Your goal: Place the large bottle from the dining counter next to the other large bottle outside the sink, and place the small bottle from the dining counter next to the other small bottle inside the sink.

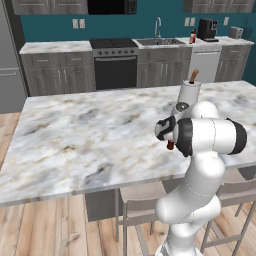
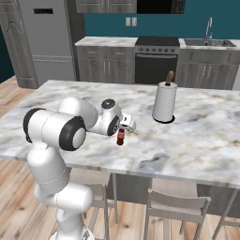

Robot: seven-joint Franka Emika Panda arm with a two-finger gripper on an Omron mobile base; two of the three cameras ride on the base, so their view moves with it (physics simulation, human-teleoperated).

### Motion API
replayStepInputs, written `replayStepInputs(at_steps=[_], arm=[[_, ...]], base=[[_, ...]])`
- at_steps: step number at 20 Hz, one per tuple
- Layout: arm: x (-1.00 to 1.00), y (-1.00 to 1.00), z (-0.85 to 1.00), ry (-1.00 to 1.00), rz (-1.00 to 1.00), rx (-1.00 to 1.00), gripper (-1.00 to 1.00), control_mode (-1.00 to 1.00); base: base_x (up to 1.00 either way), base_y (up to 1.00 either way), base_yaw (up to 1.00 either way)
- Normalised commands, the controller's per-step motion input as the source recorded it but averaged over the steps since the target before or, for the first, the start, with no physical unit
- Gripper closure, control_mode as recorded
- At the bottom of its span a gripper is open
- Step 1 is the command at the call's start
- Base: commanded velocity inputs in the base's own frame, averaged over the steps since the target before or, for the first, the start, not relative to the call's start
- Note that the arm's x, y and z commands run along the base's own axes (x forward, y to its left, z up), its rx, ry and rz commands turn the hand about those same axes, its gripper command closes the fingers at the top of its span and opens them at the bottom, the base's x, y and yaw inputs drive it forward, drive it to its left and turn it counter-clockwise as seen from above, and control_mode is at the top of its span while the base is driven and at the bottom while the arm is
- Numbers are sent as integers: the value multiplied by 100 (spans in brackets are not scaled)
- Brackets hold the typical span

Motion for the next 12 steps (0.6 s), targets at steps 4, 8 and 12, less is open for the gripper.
replayStepInputs(at_steps=[4,8,12], arm=[[0,11,-2,-1,0,0,100,-100],[0,33,0,-5,0,0,100,-100],[0,27,0,-3,0,0,100,-100]], base=[[0,0,0],[0,0,0],[0,0,0]])
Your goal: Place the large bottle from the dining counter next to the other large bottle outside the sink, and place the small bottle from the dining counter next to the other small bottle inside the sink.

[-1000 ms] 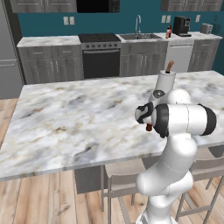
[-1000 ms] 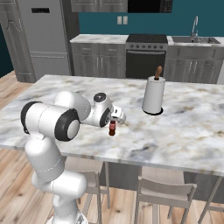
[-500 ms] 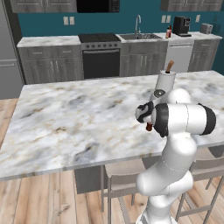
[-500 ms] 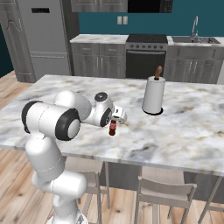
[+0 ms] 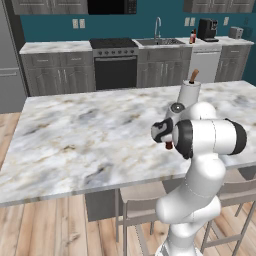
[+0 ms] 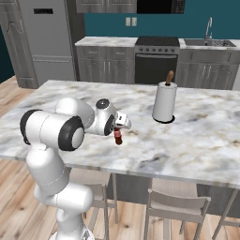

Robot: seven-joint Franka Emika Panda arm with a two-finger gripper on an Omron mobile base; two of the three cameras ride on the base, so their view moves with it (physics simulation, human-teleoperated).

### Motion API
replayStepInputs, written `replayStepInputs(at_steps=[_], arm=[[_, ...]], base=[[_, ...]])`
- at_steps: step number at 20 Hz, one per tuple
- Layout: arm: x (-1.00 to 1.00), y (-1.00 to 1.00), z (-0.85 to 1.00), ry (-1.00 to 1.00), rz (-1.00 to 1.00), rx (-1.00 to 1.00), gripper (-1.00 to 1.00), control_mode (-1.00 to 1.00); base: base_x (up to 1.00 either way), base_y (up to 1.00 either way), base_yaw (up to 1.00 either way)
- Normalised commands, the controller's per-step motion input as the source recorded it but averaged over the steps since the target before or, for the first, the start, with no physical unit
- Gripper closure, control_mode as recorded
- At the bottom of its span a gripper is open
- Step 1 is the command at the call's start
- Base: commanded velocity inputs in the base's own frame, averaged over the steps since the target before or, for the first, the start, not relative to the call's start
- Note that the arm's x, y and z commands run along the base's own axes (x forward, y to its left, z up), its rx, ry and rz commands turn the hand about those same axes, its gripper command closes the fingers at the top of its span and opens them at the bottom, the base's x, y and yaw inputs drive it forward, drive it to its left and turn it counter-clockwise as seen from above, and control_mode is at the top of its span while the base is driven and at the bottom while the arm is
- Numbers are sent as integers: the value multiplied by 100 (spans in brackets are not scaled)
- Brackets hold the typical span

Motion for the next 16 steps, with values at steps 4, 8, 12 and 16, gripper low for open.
replayStepInputs(at_steps=[4,8,12,16], arm=[[0,22,0,0,0,0,100,-100],[0,16,0,0,0,0,100,-100],[0,9,0,0,0,0,100,-100],[0,5,15,-5,0,-4,100,-100]], base=[[0,0,0],[0,0,0],[0,0,0],[0,0,0]])
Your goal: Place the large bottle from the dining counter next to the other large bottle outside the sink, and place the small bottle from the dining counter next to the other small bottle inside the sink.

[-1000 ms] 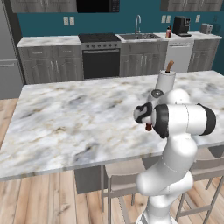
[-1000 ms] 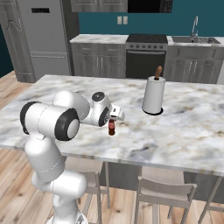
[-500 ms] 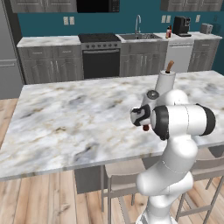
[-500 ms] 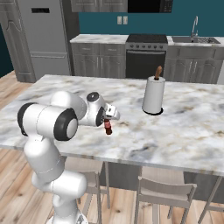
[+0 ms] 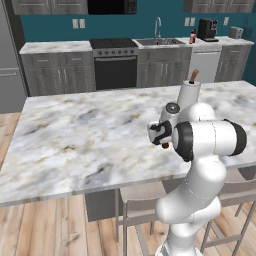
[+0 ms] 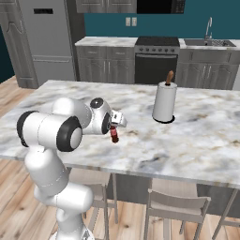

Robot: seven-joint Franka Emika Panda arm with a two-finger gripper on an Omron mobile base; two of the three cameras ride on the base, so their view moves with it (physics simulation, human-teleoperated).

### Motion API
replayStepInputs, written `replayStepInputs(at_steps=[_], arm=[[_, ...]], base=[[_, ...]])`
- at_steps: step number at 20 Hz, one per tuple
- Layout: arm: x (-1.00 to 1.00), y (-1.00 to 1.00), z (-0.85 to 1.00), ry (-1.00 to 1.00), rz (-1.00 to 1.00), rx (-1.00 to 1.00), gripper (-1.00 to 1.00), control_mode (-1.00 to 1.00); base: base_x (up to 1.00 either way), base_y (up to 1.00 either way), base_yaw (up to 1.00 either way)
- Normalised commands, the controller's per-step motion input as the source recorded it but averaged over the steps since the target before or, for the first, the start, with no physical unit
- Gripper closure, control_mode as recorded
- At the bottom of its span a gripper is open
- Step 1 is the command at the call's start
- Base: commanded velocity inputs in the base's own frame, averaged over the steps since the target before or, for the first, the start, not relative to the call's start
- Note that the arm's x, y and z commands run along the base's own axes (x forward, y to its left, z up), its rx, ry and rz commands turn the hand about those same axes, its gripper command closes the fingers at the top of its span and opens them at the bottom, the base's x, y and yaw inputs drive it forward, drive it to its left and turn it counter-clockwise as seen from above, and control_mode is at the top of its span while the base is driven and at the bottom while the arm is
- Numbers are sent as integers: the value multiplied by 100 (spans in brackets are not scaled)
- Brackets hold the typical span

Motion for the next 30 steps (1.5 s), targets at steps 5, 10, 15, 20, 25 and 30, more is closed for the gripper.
replayStepInputs(at_steps=[5,10,15,20,25,30], arm=[[-1,0,26,-8,0,-5,100,-100],[0,0,21,-6,0,-1,100,-100],[0,0,0,0,0,0,100,-100],[0,0,-4,0,0,0,100,-100],[0,0,-5,0,0,0,100,-100],[-1,0,-2,0,0,1,100,-100]], base=[[0,0,0],[0,0,0],[0,0,0],[0,0,0],[0,0,0],[0,0,0]])
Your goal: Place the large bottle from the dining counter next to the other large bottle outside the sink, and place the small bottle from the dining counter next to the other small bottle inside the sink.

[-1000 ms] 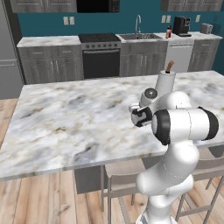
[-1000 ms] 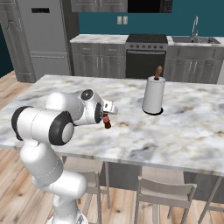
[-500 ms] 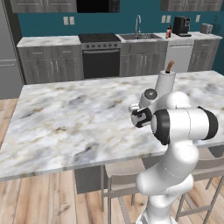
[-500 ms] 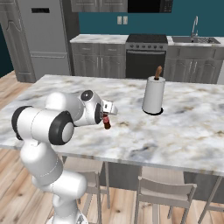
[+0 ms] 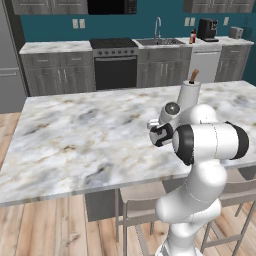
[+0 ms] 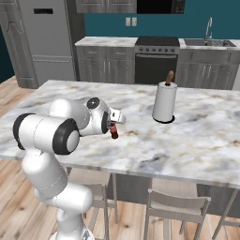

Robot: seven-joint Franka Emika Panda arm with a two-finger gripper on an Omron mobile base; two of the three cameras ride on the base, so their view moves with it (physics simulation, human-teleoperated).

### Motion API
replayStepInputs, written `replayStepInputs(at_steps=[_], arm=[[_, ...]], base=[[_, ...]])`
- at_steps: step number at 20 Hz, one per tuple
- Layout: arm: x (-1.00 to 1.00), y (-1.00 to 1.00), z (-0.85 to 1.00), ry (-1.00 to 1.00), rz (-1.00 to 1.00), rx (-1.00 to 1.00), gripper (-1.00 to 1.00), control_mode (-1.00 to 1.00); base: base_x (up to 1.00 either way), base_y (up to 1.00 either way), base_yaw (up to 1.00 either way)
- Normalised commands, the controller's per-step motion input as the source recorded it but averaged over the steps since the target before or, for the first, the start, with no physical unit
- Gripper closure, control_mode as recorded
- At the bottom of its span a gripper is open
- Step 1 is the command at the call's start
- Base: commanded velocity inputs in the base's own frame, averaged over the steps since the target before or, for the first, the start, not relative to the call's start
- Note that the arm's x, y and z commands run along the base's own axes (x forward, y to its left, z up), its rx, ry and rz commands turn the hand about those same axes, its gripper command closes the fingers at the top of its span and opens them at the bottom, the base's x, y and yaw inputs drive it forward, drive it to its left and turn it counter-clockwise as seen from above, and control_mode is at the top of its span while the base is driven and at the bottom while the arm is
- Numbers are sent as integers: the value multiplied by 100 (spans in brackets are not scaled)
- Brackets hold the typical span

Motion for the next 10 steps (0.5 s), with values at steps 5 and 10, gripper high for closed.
replayStepInputs(at_steps=[5,10], arm=[[0,0,-2,0,0,0,100,100],[0,0,0,0,0,0,100,100]], base=[[0,0,0],[-5,5,0]])
